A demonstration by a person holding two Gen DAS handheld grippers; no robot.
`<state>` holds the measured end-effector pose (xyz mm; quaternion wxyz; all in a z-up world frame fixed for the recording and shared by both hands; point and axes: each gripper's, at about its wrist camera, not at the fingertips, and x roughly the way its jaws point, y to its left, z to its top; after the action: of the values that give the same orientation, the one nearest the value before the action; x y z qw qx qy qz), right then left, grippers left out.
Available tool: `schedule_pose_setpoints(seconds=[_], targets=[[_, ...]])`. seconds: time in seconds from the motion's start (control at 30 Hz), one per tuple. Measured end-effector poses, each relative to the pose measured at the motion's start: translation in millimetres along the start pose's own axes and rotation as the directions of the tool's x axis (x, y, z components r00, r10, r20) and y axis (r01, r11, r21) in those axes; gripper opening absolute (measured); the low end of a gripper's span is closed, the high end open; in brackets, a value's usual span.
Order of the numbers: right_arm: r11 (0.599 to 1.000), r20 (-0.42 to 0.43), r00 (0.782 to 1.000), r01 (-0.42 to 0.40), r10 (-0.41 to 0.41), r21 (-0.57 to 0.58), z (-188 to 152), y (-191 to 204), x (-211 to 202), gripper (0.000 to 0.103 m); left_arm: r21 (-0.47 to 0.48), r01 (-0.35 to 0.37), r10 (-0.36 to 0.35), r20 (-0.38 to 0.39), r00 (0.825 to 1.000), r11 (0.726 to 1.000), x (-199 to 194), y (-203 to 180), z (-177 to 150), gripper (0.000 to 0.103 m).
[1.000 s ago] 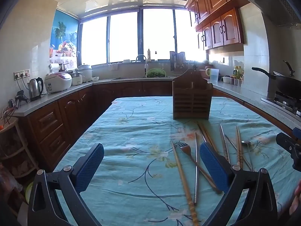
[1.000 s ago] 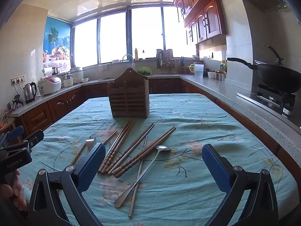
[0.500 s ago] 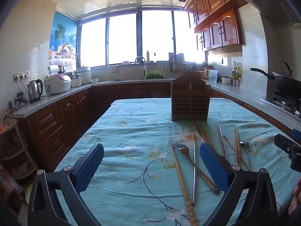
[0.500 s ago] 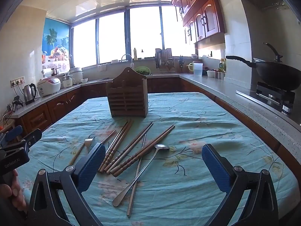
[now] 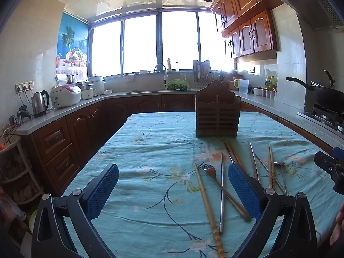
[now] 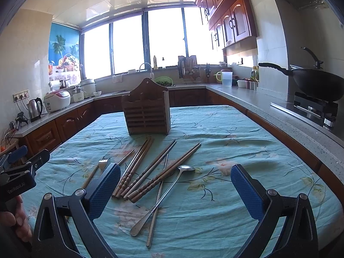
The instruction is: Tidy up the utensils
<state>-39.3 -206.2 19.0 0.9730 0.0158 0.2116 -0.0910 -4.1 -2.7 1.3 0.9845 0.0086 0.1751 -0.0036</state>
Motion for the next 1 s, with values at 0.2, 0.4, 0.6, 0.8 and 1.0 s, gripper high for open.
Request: schedule_pose_setpoints(seconds=[0.2, 0.4, 0.6, 0.8, 1.0], targets=[[1.0, 0.002, 1.0, -0.003, 0.003, -0.001, 1.1, -0.5, -0.8, 0.103, -0.002, 0.001, -0.001, 0.0, 1.0, 1.0, -0.4, 0.4, 0.1, 0.102], [1.0, 0.002, 1.0, -0.007, 0.007, -0.003, 1.5, 0.3, -0.8, 0.103, -0.002, 0.002, -0.002, 0.0, 1.0, 1.0, -0.5, 0.6, 0.5, 0.102], [1.0, 0.004, 1.0, -0.007, 0.007, -0.002, 1.2, 0.8, -0.8, 0.103, -0.004, 0.003, -0.003, -0.002, 1.0, 1.0, -0.6, 0.6, 0.7, 0.102], [1.0, 0.004, 1.0, -0.008, 0.008, -0.002, 1.2, 0.9, -0.7, 0.103, -0.005, 0.005, -0.005, -0.001, 1.0, 1.0, -1.5, 0.6, 1.1, 0.102], [1.0, 0.005, 1.0, -0.007, 0.007, -0.001, 0.9, 0.9, -0.9, 0.103, -0.007, 0.011, -0.011, -0.002, 1.0, 1.0, -2.2, 0.6, 1.6, 0.102]])
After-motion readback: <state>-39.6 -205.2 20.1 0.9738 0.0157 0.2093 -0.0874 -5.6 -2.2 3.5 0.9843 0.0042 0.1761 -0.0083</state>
